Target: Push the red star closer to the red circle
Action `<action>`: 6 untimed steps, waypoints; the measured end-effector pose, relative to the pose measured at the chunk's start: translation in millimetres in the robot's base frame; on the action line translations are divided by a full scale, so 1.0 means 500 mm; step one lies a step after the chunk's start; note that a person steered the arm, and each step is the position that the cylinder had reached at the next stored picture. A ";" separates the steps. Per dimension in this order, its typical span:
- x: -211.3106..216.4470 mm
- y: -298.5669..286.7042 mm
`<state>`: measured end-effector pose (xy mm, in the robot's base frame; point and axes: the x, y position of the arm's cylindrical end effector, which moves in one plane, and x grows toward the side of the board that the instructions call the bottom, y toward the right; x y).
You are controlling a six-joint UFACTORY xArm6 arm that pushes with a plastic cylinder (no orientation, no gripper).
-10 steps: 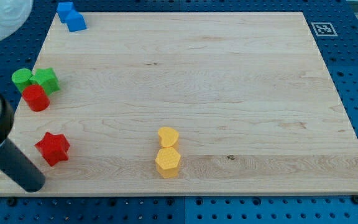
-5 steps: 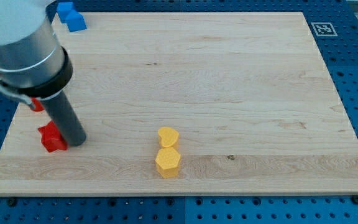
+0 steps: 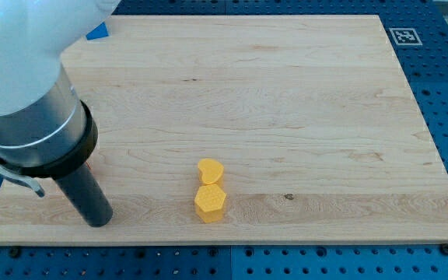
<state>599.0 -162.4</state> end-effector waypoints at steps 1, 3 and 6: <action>-0.010 -0.019; -0.077 -0.058; -0.187 -0.089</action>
